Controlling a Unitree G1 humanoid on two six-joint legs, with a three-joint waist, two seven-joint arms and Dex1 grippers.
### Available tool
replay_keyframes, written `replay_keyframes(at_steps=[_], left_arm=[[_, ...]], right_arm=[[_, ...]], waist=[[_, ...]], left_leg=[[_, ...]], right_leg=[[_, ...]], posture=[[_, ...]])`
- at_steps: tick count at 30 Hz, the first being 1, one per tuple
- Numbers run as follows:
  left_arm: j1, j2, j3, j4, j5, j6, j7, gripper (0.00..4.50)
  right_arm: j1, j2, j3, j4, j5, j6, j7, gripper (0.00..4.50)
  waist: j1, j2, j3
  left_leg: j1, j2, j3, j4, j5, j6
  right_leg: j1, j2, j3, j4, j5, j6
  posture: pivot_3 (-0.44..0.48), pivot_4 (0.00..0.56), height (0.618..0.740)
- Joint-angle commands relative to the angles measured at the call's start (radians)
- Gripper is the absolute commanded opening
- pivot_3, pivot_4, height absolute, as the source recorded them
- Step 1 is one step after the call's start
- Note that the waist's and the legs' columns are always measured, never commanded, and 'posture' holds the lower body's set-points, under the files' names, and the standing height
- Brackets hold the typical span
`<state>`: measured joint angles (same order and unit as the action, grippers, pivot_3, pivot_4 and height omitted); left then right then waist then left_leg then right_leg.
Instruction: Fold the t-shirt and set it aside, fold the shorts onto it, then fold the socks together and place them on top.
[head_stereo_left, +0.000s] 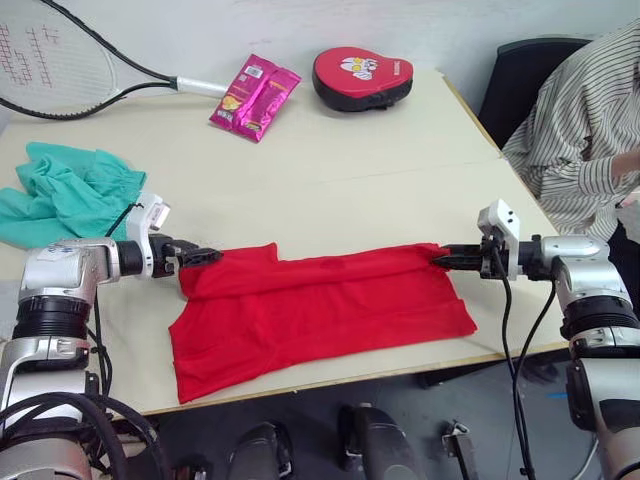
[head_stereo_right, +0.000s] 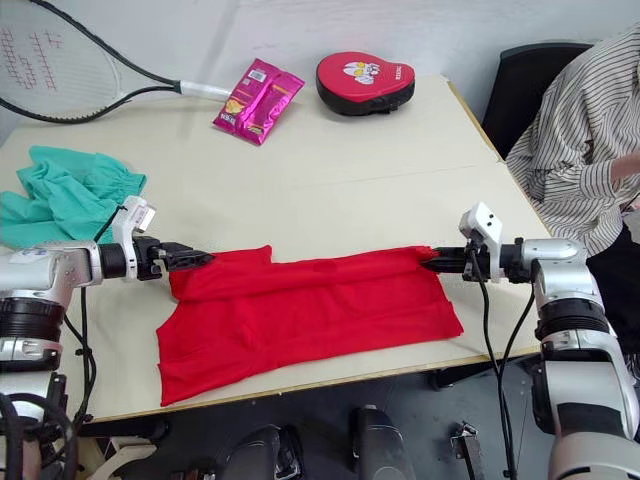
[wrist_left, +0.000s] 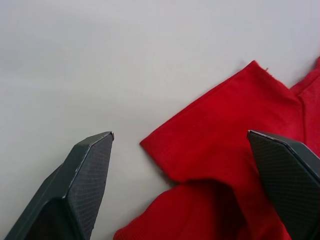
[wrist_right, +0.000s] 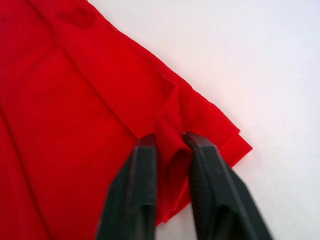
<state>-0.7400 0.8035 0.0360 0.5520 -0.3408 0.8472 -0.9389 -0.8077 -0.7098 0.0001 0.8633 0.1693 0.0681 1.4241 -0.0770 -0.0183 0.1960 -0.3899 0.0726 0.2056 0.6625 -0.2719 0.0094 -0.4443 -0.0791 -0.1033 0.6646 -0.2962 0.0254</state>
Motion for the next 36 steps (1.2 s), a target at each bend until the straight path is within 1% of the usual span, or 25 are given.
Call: replay_keyframes(at_steps=[1, 5, 10, 16, 22, 25, 28, 29, 33, 36], left_arm=[[-0.032, 0.009, 0.01, 0.022, 0.018, -0.021, -0.004, 4.5], [-0.052, -0.005, 0.012, 0.052, 0.026, -0.024, -0.002, 4.5], [-0.125, -0.032, 0.023, 0.152, 0.041, 0.011, 0.036, 4.5], [-0.178, -0.054, -0.053, 0.166, 0.082, 0.049, 0.001, 4.5], [-0.168, -0.042, -0.163, 0.144, 0.152, 0.061, -0.065, 4.5], [-0.133, -0.024, -0.204, 0.091, 0.169, 0.077, -0.095, 3.92], [-0.106, -0.043, -0.195, 0.069, 0.161, 0.09, -0.085, 2.95], [-0.098, -0.056, -0.188, 0.066, 0.16, 0.087, -0.07, 2.7], [-0.099, -0.102, -0.127, 0.086, 0.154, 0.07, 0.002, 1.49], [-0.099, -0.112, -0.098, 0.082, 0.146, 0.078, 0.012, 0.53]], right_arm=[[-0.004, -0.005, -0.021, -0.033, 0.019, -0.012, 0.012, 0.03], [0.0, -0.004, -0.022, -0.043, 0.016, -0.038, 0.01, 0.03], [0.021, -0.002, -0.014, -0.068, 0.011, -0.058, 0.011, 0.03], [0.032, -0.002, -0.011, -0.085, 0.01, -0.055, 0.01, 0.03], [0.031, 0.0, -0.013, -0.096, 0.012, -0.047, 0.006, 0.03], [0.037, 0.001, -0.016, -0.103, 0.016, -0.044, 0.001, 0.0], [0.047, 0.006, -0.018, -0.112, 0.018, -0.043, -0.005, 0.0], [0.05, 0.008, -0.018, -0.115, 0.02, -0.041, -0.008, 0.0], [0.058, 0.013, -0.019, -0.125, 0.025, -0.035, -0.013, 0.0], [0.065, 0.015, -0.018, -0.133, 0.026, -0.03, -0.012, 0.0]], waist=[[0.0, 0.0, 0.0], [0.001, 0.0, 0.0], [0.007, 0.0, 0.0], [0.016, 0.0, 0.0], [0.021, 0.0, 0.0], [0.02, 0.0, 0.0], [0.02, 0.0, 0.0], [0.021, 0.0, 0.0], [0.025, 0.0, 0.0], [0.032, 0.0, 0.0]], left_leg=[[0.0, 0.0, 0.0, 0.0, 0.0, 0.0], [0.0, 0.0, 0.0, 0.0, 0.0, 0.0], [0.0, 0.0, 0.0, 0.001, 0.0, 0.0], [0.0, 0.0, 0.0, 0.002, 0.0, 0.0], [0.0, 0.0, 0.001, 0.002, 0.0, 0.0], [0.001, 0.0, 0.001, 0.002, 0.0, 0.0], [0.001, 0.0, 0.001, 0.002, 0.0, 0.0], [0.001, 0.0, 0.001, 0.002, 0.0, 0.0], [0.002, -0.001, 0.001, 0.003, 0.0, 0.0], [0.002, -0.002, 0.0, 0.004, 0.0, 0.001]], right_leg=[[0.0, 0.0, 0.0, 0.0, 0.0, 0.0], [0.0, 0.0, 0.0, 0.0, 0.0, 0.0], [0.0, 0.0, 0.0, 0.001, 0.0, 0.0], [0.0, 0.0, 0.0, 0.002, 0.0, 0.0], [0.0, 0.0, 0.001, 0.003, 0.0, 0.0], [0.0, 0.0, 0.001, 0.003, 0.0, 0.0], [0.0, 0.0, 0.001, 0.003, 0.0, 0.0], [0.0, 0.0, 0.001, 0.004, 0.0, 0.0], [0.0, -0.001, 0.002, 0.005, 0.0, 0.0], [0.0, -0.002, 0.001, 0.006, 0.0, 0.0]], posture=[[0.0, 0.15, 0.74], [0.0, 0.15, 0.74], [0.0, 0.15, 0.74], [0.0, 0.15, 0.74], [0.0, 0.15, 0.74], [0.0, 0.15, 0.74], [0.0, 0.15, 0.74], [0.0, 0.15, 0.74], [0.0, 0.15, 0.74], [0.0, 0.15, 0.74]])
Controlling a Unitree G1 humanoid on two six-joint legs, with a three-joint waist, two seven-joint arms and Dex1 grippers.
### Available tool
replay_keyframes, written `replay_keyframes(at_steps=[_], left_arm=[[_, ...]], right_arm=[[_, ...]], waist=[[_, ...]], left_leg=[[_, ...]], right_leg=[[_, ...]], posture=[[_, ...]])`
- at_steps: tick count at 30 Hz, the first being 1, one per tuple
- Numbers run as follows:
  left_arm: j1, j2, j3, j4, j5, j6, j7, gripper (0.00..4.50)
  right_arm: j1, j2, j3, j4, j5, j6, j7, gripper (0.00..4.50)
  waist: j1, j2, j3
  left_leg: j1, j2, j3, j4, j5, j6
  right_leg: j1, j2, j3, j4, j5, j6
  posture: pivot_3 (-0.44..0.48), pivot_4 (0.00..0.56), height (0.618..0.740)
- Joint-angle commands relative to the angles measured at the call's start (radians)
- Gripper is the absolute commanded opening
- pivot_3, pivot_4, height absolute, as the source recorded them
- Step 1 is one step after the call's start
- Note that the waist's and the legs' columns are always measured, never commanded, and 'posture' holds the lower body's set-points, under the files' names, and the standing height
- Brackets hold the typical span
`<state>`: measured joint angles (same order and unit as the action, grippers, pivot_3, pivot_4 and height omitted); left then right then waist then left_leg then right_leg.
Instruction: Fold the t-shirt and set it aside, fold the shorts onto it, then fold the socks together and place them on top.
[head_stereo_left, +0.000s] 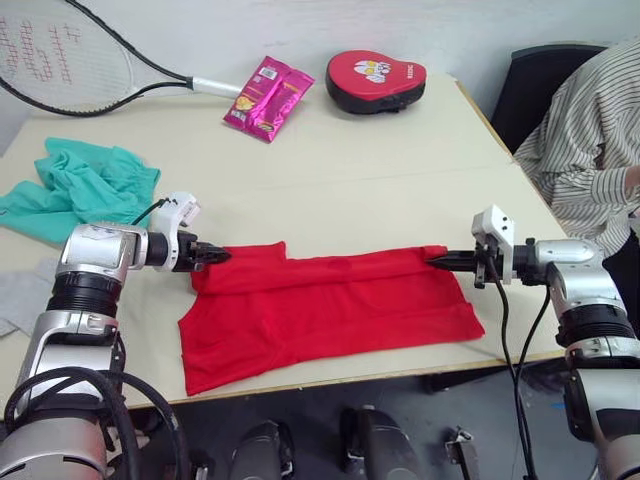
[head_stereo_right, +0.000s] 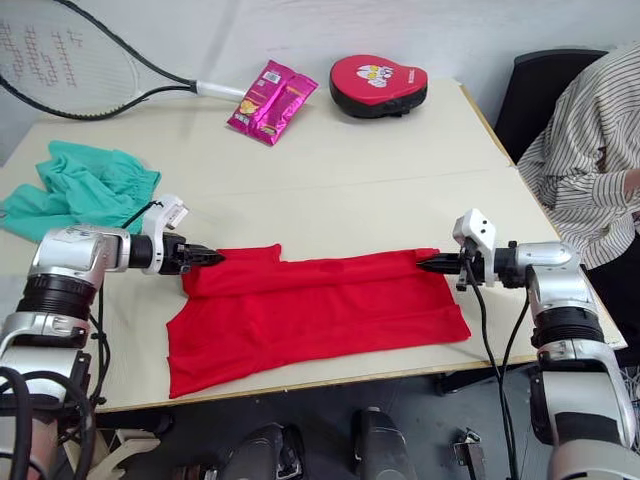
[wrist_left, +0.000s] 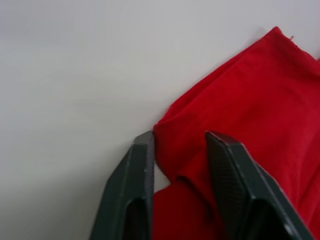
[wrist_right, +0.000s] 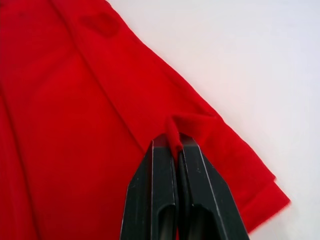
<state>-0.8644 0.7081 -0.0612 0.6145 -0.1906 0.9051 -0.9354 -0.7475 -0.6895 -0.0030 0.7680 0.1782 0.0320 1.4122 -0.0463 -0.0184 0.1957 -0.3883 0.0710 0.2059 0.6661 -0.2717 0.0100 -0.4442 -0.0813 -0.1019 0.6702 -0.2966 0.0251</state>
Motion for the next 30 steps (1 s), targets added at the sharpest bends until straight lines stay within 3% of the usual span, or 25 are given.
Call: replay_keyframes(at_steps=[1, 2, 10, 24, 30], left_arm=[[0.028, -0.015, 0.004, 0.013, -0.005, 0.018, 0.005, 0.21], [0.032, -0.013, 0.012, 0.006, -0.009, 0.013, 0.001, 0.05], [0.102, -0.011, 0.124, -0.108, -0.069, -0.204, -0.037, 0.05], [0.349, 0.008, 0.251, -0.311, -0.122, -0.871, -0.223, 0.05], [0.441, 0.048, 0.278, -0.395, -0.142, -0.967, -0.26, 0.05]], right_arm=[[0.008, -0.006, -0.014, -0.041, 0.018, 0.009, 0.0, 0.0], [0.011, -0.006, -0.014, -0.045, 0.018, 0.011, 0.0, 0.0], [0.033, -0.009, -0.022, -0.066, 0.025, 0.012, -0.006, 0.0], [0.183, -0.018, -0.112, -0.208, 0.065, -0.247, -0.094, 0.0], [0.217, -0.04, -0.125, -0.225, 0.075, -0.282, -0.101, 0.0]], waist=[[0.002, 0.0, 0.0], [0.002, 0.0, 0.0], [-0.001, 0.0, 0.0], [-0.009, 0.0, 0.0], [-0.009, 0.0, 0.0]], left_leg=[[0.0, 0.0, 0.0, 0.0, 0.0, 0.0], [0.0, 0.0, 0.0, 0.0, 0.0, 0.0], [0.0, 0.001, 0.0, 0.0, 0.0, 0.0], [-0.001, 0.002, 0.0, -0.002, 0.0, -0.001], [-0.001, 0.002, 0.0, -0.003, 0.0, 0.0]], right_leg=[[0.0, 0.0, 0.0, 0.0, 0.0, 0.0], [0.0, 0.0, 0.0, 0.0, 0.0, 0.0], [0.0, 0.0, 0.0, 0.0, 0.0, 0.0], [0.0, 0.001, -0.001, -0.003, 0.0, 0.0], [0.0, 0.001, -0.001, -0.004, 0.0, 0.0]], posture=[[0.0, 0.15, 0.74], [0.0, 0.15, 0.74], [0.0, 0.15, 0.74], [0.0, 0.15, 0.74], [0.0, 0.15, 0.74]])
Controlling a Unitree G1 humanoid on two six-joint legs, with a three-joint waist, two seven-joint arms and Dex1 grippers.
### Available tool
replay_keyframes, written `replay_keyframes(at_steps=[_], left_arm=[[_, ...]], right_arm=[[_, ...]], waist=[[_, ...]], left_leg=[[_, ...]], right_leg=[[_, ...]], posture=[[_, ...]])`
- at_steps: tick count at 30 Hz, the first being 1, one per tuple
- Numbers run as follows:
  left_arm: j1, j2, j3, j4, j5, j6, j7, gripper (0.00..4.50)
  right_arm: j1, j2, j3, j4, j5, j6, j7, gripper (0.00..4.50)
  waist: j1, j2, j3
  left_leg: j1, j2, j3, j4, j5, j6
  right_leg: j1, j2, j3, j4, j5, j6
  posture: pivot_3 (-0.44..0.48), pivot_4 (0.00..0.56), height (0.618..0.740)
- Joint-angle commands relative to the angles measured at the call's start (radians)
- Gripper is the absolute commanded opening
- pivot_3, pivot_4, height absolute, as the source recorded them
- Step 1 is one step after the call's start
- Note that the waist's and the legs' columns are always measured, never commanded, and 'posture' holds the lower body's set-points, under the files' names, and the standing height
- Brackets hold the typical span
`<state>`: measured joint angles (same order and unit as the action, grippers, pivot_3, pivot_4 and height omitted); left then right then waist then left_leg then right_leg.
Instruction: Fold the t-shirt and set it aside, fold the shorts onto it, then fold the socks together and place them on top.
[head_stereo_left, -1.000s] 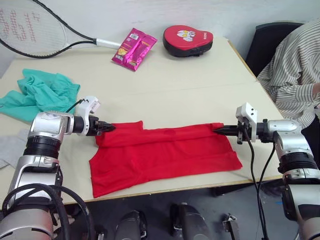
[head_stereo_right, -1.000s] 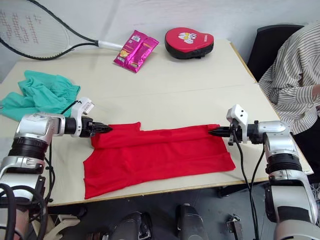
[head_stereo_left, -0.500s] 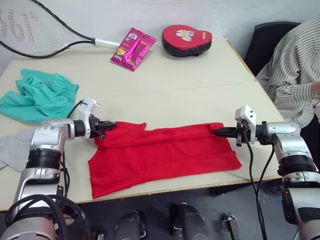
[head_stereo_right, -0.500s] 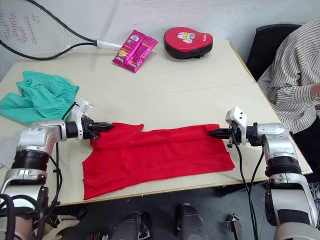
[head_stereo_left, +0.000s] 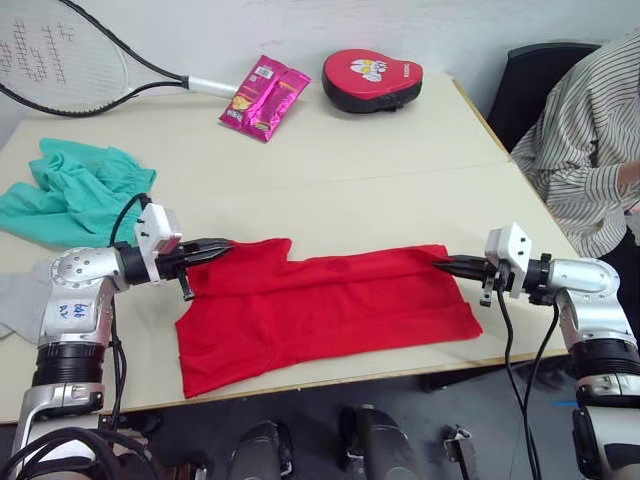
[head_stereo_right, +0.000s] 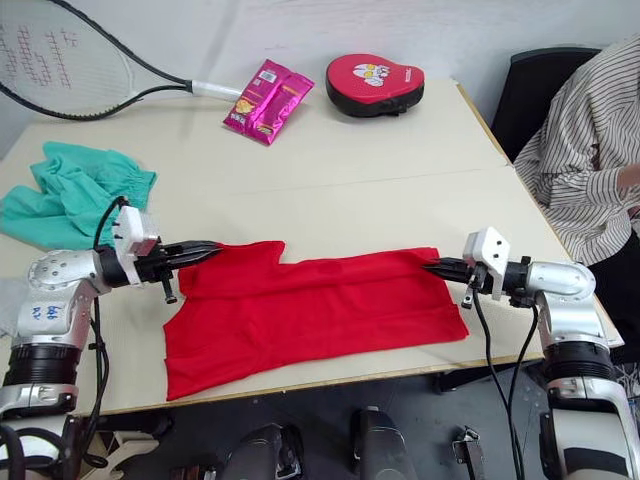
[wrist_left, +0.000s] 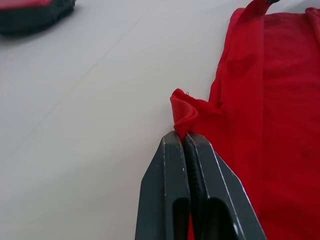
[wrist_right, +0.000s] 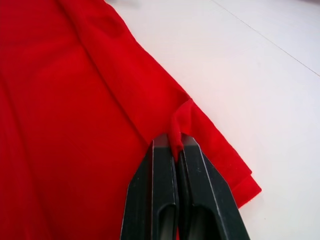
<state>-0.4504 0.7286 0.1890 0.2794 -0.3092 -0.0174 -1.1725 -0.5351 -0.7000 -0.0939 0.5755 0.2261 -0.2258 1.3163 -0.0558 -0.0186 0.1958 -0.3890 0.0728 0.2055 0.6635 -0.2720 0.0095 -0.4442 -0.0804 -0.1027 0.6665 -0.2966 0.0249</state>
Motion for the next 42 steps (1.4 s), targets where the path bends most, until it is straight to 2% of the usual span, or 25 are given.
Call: replay_keyframes(at_steps=[1, 5, 10, 17, 23, 30, 34, 39, 42], left_arm=[[0.039, 0.032, 0.031, -0.071, -0.027, -0.059, -0.026, 0.05], [0.109, 0.065, 0.031, -0.139, -0.02, -0.143, -0.064, 0.05], [0.21, 0.107, 0.039, -0.173, -0.009, -0.271, -0.106, 0.05], [0.32, 0.148, 0.039, -0.145, 0.014, -0.437, -0.124, 0.05], [0.334, 0.168, 0.039, -0.084, 0.029, -0.503, -0.096, 0.05], [0.39, 0.189, 0.058, -0.115, -0.022, -0.371, -0.079, 0.05], [0.444, 0.207, 0.069, -0.158, -0.044, -0.298, -0.088, 0.05], [0.497, 0.23, 0.097, -0.255, -0.127, -0.081, -0.078, 0.05], [0.523, 0.241, 0.098, -0.261, -0.091, -0.107, -0.096, 0.05]], right_arm=[[0.008, -0.032, -0.034, -0.036, 0.029, -0.026, -0.004, 0.0], [0.03, -0.048, -0.028, -0.061, 0.033, -0.054, 0.015, 0.0], [0.07, -0.067, -0.011, -0.062, 0.008, -0.197, 0.042, 0.0], [0.072, -0.068, -0.002, 0.078, -0.061, -0.489, -0.008, 0.0], [0.046, -0.076, 0.009, 0.218, -0.091, -0.666, -0.038, 0.0], [0.024, -0.09, 0.032, 0.309, -0.101, -0.817, -0.045, 0.0], [0.025, -0.095, 0.049, 0.335, -0.095, -0.812, -0.051, 0.0], [0.038, -0.094, 0.065, 0.316, -0.069, -0.773, -0.025, 0.0], [0.048, -0.1, 0.071, 0.307, -0.07, -0.732, -0.019, 0.0]], waist=[[0.0, 0.0, 0.0], [0.0, 0.0, 0.0], [0.0, 0.0, 0.0], [-0.001, 0.0, 0.0], [-0.001, 0.0, 0.0], [-0.004, 0.0, 0.0], [-0.004, 0.0, 0.0], [-0.003, 0.0, 0.0], [-0.003, 0.0, 0.0]], left_leg=[[0.0, 0.0, 0.0, 0.0, 0.0, 0.0], [0.0, 0.0, 0.0, -0.001, 0.0, 0.0], [0.0, 0.0, 0.0, -0.002, 0.0, 0.0], [0.0, 0.001, 0.0, -0.003, -0.001, 0.0], [0.0, 0.001, 0.0, -0.003, -0.001, 0.0], [0.0, 0.001, 0.0, -0.003, -0.001, 0.0], [0.001, 0.001, 0.0, -0.004, -0.001, 0.0], [0.001, 0.001, 0.0, -0.004, -0.001, 0.0], [0.001, 0.001, 0.0, -0.004, -0.001, 0.0]], right_leg=[[0.0, 0.0, 0.0, 0.0, 0.0, 0.0], [0.0, 0.0, 0.0, -0.001, 0.0, 0.0], [0.0, 0.0, -0.001, -0.003, 0.0, 0.0], [0.0, 0.0, -0.001, -0.004, 0.0, 0.0], [0.0, 0.0, -0.001, -0.004, 0.0, -0.001], [0.0, 0.0, -0.001, -0.004, 0.0, -0.001], [0.0, 0.0, -0.001, -0.004, 0.0, -0.001], [0.0, 0.0, -0.001, -0.004, 0.0, -0.001], [0.0, 0.0, -0.001, -0.004, 0.0, -0.001]], posture=[[0.0, 0.15, 0.74], [0.0, 0.15, 0.74], [0.0, 0.15, 0.74], [0.0, 0.15, 0.74], [0.0, 0.15, 0.74], [0.0, 0.15, 0.74], [0.0, 0.15, 0.74], [0.0, 0.15, 0.74], [0.0, 0.15, 0.74]])
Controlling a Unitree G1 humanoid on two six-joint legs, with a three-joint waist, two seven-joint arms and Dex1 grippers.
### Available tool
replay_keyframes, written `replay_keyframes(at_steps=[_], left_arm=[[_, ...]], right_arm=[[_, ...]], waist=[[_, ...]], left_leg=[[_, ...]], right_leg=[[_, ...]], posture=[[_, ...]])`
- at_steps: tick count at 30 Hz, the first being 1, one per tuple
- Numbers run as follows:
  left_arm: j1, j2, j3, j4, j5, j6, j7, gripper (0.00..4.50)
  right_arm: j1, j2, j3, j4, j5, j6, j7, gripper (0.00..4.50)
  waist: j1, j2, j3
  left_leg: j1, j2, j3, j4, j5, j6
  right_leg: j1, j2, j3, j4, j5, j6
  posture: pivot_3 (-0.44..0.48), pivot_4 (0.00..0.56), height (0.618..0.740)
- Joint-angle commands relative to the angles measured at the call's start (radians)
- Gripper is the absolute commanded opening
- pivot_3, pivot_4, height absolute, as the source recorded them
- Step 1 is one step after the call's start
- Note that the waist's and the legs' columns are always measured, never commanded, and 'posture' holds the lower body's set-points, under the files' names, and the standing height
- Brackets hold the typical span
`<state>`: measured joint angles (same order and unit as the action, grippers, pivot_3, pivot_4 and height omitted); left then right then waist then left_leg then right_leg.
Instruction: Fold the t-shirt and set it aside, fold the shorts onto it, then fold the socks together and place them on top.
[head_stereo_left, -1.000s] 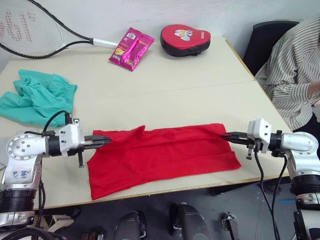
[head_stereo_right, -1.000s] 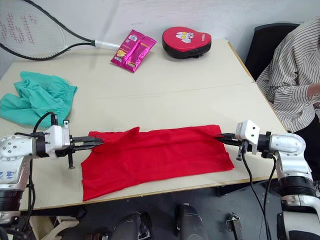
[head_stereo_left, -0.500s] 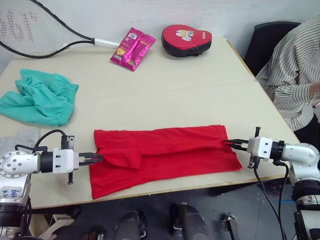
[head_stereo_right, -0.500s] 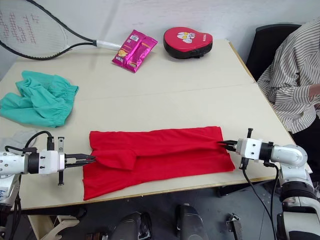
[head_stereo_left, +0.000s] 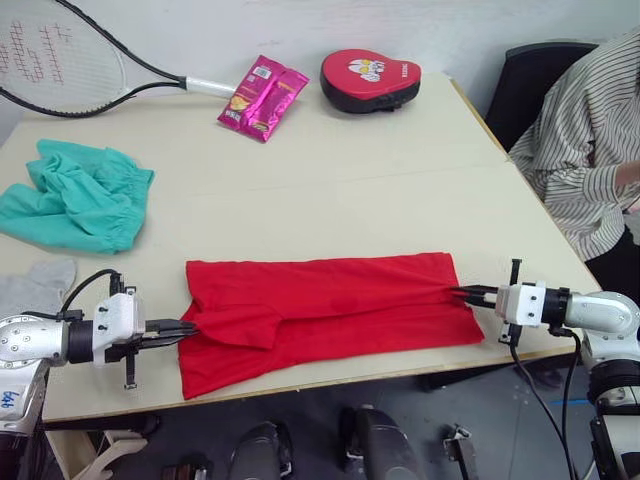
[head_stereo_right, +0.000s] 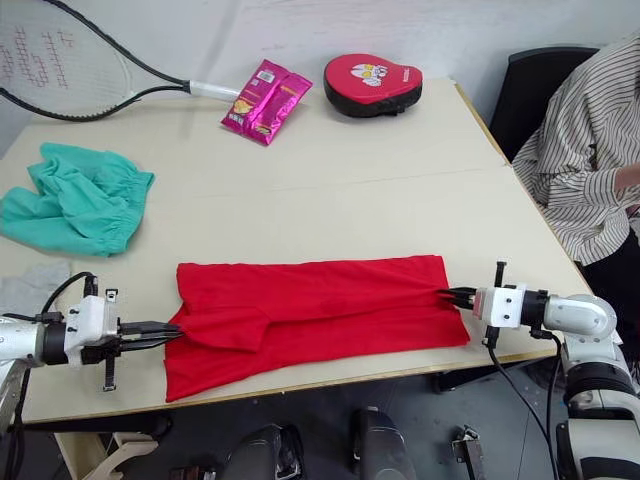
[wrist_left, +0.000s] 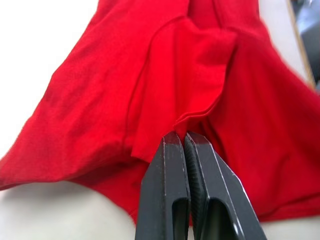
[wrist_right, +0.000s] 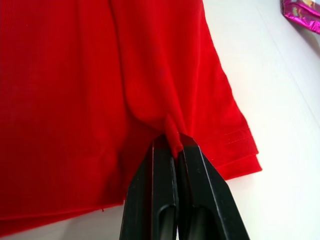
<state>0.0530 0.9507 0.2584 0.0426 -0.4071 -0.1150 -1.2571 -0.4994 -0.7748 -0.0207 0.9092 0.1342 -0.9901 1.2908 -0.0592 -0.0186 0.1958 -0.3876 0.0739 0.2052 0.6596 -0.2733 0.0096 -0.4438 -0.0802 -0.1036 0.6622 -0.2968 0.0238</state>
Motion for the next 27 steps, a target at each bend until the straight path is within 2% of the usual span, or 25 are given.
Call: replay_keyframes(at_steps=[1, 2, 5, 10, 12, 14, 16, 19, 22, 23, 26, 27], left_arm=[[0.028, 0.024, 0.025, -0.019, 0.02, -0.025, -0.02, 0.05], [0.033, 0.028, 0.023, -0.016, 0.027, -0.034, -0.025, 0.05], [0.037, 0.025, 0.029, -0.021, 0.019, -0.005, -0.017, 0.69], [0.097, 0.062, 0.09, -0.029, -0.008, 0.068, -0.042, 2.17], [0.134, 0.078, 0.157, -0.021, -0.041, 0.124, -0.046, 2.24], [0.156, 0.083, 0.206, -0.026, -0.075, 0.183, -0.047, 2.24], [0.154, 0.075, 0.248, -0.04, -0.121, 0.262, -0.027, 1.85], [0.115, 0.05, 0.268, -0.085, -0.187, 0.367, 0.023, 1.1], [0.02, -0.008, 0.226, -0.158, -0.234, 0.444, 0.123, 0.16], [-0.018, -0.033, 0.2, -0.18, -0.231, 0.454, 0.159, 0.0], [-0.132, -0.134, 0.089, -0.244, -0.199, 0.485, 0.274, 0.0], [-0.164, -0.176, 0.047, -0.254, -0.18, 0.49, 0.316, 0.0]], right_arm=[[0.022, -0.026, -0.006, -0.04, 0.042, 0.074, 0.021, 0.0], [0.029, -0.025, -0.009, -0.053, 0.058, 0.105, 0.032, 0.0], [0.047, -0.036, -0.01, -0.094, 0.079, 0.146, 0.053, 0.65], [0.102, -0.117, -0.036, -0.148, 0.103, 0.218, 0.075, 2.26], [0.129, -0.16, -0.064, -0.177, 0.131, 0.296, 0.074, 2.89], [0.146, -0.185, -0.088, -0.233, 0.173, 0.407, 0.075, 2.89], [0.168, -0.212, -0.118, -0.341, 0.244, 0.584, 0.083, 2.92], [0.197, -0.242, -0.158, -0.508, 0.341, 0.823, 0.077, 2.34], [0.209, -0.227, -0.165, -0.687, 0.404, 1.007, 0.021, 1.28], [0.211, -0.209, -0.158, -0.75, 0.416, 1.047, -0.002, 0.97], [0.195, -0.094, -0.088, -0.935, 0.409, 1.139, -0.137, 0.05], [0.183, -0.036, -0.052, -0.981, 0.383, 1.165, -0.204, 0.05]], waist=[[0.0, 0.0, 0.0], [0.0, 0.0, 0.0], [0.001, 0.0, 0.0], [0.002, 0.0, 0.0], [0.002, 0.0, 0.0], [0.003, 0.0, 0.0], [0.003, 0.0, 0.0], [0.002, 0.0, 0.0], [0.005, 0.0, 0.0], [0.006, 0.0, 0.0], [0.011, -0.003, -0.002], [0.013, -0.004, -0.003]], left_leg=[[0.0, 0.0, 0.0, 0.0, 0.0, 0.0], [0.0, 0.0, 0.0, 0.0, 0.0, 0.0], [0.0, 0.0, -0.001, 0.0, 0.0, -0.001], [0.0, 0.0, -0.001, 0.0, -0.001, -0.001], [0.0, 0.0, -0.001, -0.001, -0.002, -0.001], [0.0, 0.0, -0.002, -0.001, -0.002, -0.001], [0.0, 0.0, -0.002, -0.001, -0.003, -0.003], [0.0, 0.001, -0.003, -0.001, -0.005, -0.005], [0.0, 0.001, -0.004, -0.002, -0.005, -0.006], [0.0, 0.001, -0.004, -0.002, -0.005, -0.006], [0.0, 0.001, -0.004, -0.003, -0.004, -0.006], [0.0, 0.001, -0.004, -0.003, -0.004, -0.006]], right_leg=[[0.0, 0.0, 0.0, 0.0, 0.0, 0.0], [0.0, 0.0, 0.0, 0.0, 0.0, 0.0], [0.0, 0.0, 0.0, 0.0, 0.0, 0.0], [0.0, 0.0, 0.0, 0.0, 0.0, -0.001], [0.0, 0.0, -0.001, -0.001, -0.001, -0.001], [0.0, -0.001, -0.001, -0.002, -0.001, -0.002], [0.0, -0.001, -0.001, -0.002, -0.001, -0.002], [0.0, -0.001, -0.001, -0.001, -0.001, -0.003], [0.0, -0.001, -0.002, -0.001, -0.001, -0.003], [0.0, -0.001, -0.002, -0.001, -0.001, -0.003], [0.001, 0.0, -0.002, -0.001, -0.001, -0.003], [0.001, 0.0, -0.002, -0.001, -0.001, -0.003]], posture=[[0.0, 0.15, 0.74], [0.0, 0.15, 0.74], [0.0, 0.15, 0.74], [0.0, 0.15, 0.74], [0.0, 0.15, 0.74], [0.0, 0.15, 0.74], [0.0, 0.15, 0.74], [0.0, 0.15, 0.74], [0.0, 0.15, 0.74], [0.0, 0.15, 0.74], [0.0, 0.15, 0.74], [0.0, 0.15, 0.74]])
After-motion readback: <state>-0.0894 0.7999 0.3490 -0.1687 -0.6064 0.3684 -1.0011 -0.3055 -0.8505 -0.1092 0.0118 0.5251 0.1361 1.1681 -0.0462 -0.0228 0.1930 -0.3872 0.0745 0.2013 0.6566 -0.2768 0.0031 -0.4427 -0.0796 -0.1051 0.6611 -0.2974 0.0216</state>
